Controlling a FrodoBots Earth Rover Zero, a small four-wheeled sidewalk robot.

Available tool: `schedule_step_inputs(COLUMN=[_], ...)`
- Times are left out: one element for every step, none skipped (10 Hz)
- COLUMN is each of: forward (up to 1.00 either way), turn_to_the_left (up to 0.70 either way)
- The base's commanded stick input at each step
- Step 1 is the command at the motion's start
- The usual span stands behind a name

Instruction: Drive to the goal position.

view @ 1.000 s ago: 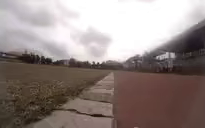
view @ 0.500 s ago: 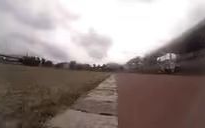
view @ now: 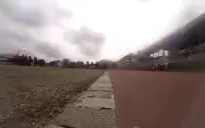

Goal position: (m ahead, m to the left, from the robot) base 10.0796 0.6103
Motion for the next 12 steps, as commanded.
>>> schedule_step_inputs(forward=[1.00,1.00,1.00,1.00,1.00,1.00,1.00,1.00,1.00,1.00,1.00,1.00], turn_to_the_left=[-0.40,-0.40,-0.40,-0.40,-0.40,-0.34,0.00,0.00,0.00,0.00,0.00,0.00])
